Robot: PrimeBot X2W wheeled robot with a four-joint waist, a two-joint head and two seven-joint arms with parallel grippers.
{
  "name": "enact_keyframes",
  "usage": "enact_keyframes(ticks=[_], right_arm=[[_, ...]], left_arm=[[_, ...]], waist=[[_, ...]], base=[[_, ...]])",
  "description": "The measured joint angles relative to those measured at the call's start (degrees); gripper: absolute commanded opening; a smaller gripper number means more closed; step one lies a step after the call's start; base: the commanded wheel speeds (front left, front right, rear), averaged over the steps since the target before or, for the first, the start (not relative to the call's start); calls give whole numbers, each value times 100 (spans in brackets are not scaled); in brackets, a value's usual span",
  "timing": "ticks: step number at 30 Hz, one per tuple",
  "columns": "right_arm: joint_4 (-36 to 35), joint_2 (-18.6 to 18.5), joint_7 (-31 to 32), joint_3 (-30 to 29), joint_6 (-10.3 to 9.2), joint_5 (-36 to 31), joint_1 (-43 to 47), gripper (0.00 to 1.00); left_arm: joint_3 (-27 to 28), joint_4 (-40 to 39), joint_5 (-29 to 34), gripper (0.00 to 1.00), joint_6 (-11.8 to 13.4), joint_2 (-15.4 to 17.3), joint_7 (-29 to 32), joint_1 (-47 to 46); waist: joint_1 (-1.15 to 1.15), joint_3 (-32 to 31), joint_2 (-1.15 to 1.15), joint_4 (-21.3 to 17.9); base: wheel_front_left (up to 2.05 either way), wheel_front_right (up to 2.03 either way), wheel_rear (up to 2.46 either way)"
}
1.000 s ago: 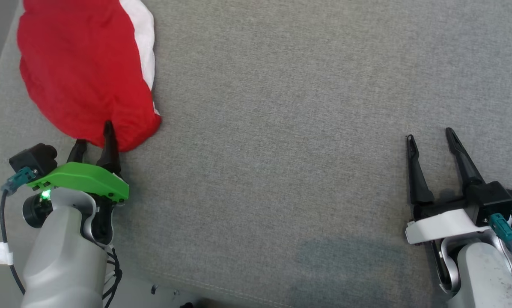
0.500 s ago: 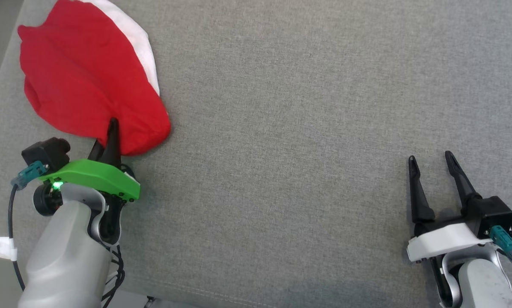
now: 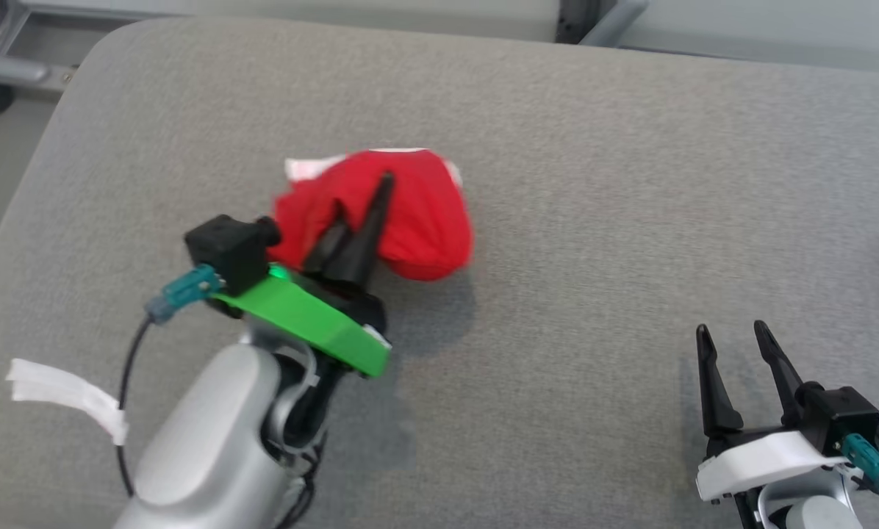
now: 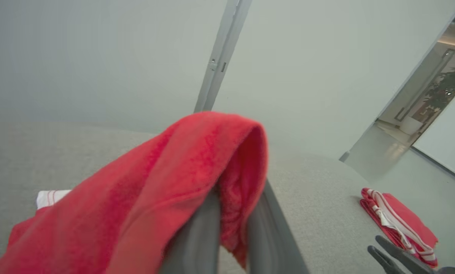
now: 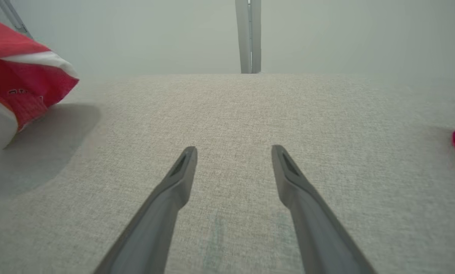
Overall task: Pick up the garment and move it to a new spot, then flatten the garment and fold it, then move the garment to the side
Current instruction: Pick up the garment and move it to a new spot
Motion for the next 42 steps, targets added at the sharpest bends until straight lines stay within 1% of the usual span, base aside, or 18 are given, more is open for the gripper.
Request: enact_keyframes(ticks=[5,8,11,12,14,15,18,21,22,24,27,31,36,38,39,42], right_arm=[[2,1,0,-15,-1,125,142,100],[-1,0,0,-2,-1,168,148,100],[-5,0,0,-1,-1,225,145,100],[-7,0,0,11,-1,236,139,100],[-11,0,0,30,-1,282,121,100],[-11,-1,0,26,-1,305,120,100],[-11,-1,0,29,-1,369,116,100],[5,0,0,36,-1,420,125,100],[8,0,0,38,-1,432,127,100],[15,-1,0,24,-1,464,137,100],[16,-1,0,2,-1,483,163,100],[35,-1,0,1,-1,498,249,100],[57,-1,0,-25,-1,458,254,100],[73,-1,0,-33,-1,428,255,100],[80,-1,0,-35,-1,413,257,100],[97,-1,0,-16,-1,397,255,100]], left_arm=[[-482,-1272,15,0,175,-203,558,166],[-737,-1924,-146,0,229,-424,856,237],[-964,-2357,-570,0,250,-628,1126,353],[-1023,-2417,-635,0,281,-669,1194,378],[-1111,-2437,-577,0,355,-680,1243,368],[-1140,-2386,-570,0,370,-688,1255,371],[-1131,-2043,-910,0,415,-740,1302,483],[-993,-1541,-1343,0,420,-745,1438,553],[-953,-1352,-1349,0,422,-691,1450,554],[-889,-918,-1272,0,503,-503,1527,536],[-668,-305,-1413,0,601,-314,1589,542],[-369,648,-1568,0,680,-29,1685,494],[-113,1276,-1833,0,665,18,1685,452],[-26,1470,-1914,22,639,-10,1644,425],[-5,1580,-1920,22,626,-21,1634,407],[29,1846,-1922,35,602,-44,1518,361]], waist=[[0,-201,0,-378],[0,-268,0,-633],[0,-307,0,-901],[0,-314,0,-990],[0,-320,0,-1175],[0,-320,0,-1267],[0,-315,0,-1541],[0,-302,0,-1795],[0,-299,0,-1873],[0,-292,0,-2022],[0,-281,0,-2205],[0,-271,0,-2350],[0,-291,0,-2257],[0,-307,0,-2197],[0,-316,0,-2166],[0,-339,0,-2073]], base=[[0,0,0],[0,0,0],[0,0,0],[0,0,0],[0,0,0],[0,0,0],[0,0,0],[0,0,0],[0,0,0],[0,0,0],[0,0,0],[0,0,0],[0,0,0],[0,0,0],[0,0,0],[0,0,0]])
